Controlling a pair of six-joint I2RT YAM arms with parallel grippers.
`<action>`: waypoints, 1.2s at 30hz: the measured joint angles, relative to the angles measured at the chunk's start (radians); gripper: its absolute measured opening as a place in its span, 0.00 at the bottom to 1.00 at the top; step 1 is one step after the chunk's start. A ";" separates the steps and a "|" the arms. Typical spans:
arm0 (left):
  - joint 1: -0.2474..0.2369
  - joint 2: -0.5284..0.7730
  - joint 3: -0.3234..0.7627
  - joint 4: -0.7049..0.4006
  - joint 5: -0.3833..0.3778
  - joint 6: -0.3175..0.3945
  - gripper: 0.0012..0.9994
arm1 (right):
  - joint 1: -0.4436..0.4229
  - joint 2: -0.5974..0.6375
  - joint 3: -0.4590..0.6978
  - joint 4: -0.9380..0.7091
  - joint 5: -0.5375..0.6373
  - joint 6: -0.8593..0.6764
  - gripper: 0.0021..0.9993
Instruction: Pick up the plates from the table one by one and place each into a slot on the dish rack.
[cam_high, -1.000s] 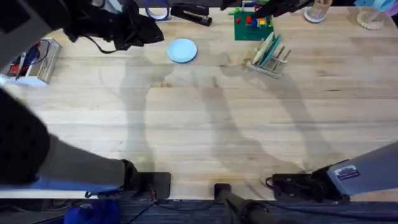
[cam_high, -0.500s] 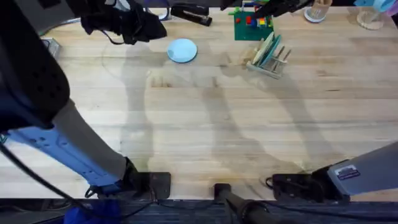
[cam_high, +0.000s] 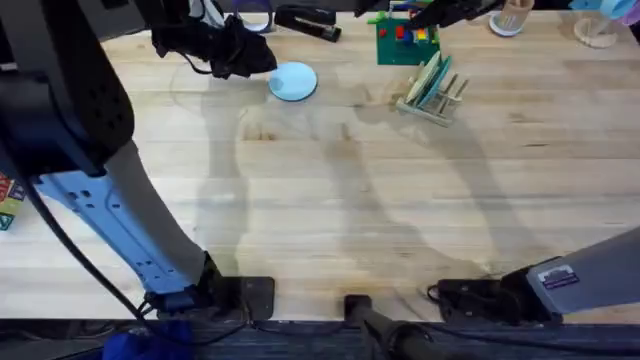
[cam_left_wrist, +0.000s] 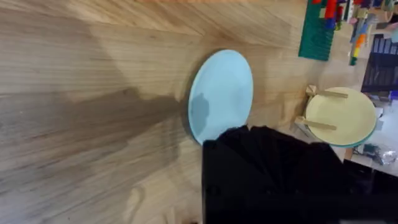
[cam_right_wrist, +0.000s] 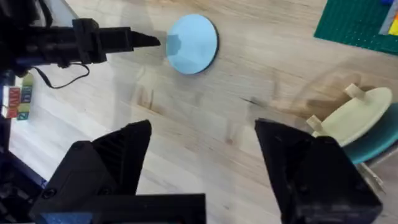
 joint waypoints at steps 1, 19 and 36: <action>0.000 0.002 0.000 0.000 0.000 0.001 0.04 | 0.000 0.000 0.000 0.000 0.000 0.000 1.00; 0.000 0.016 0.002 -0.011 -0.062 0.009 0.04 | 0.000 0.000 0.000 -0.003 0.000 0.000 1.00; 0.000 0.090 0.003 -0.011 -0.073 0.015 0.04 | 0.000 0.000 0.000 -0.003 0.000 0.000 1.00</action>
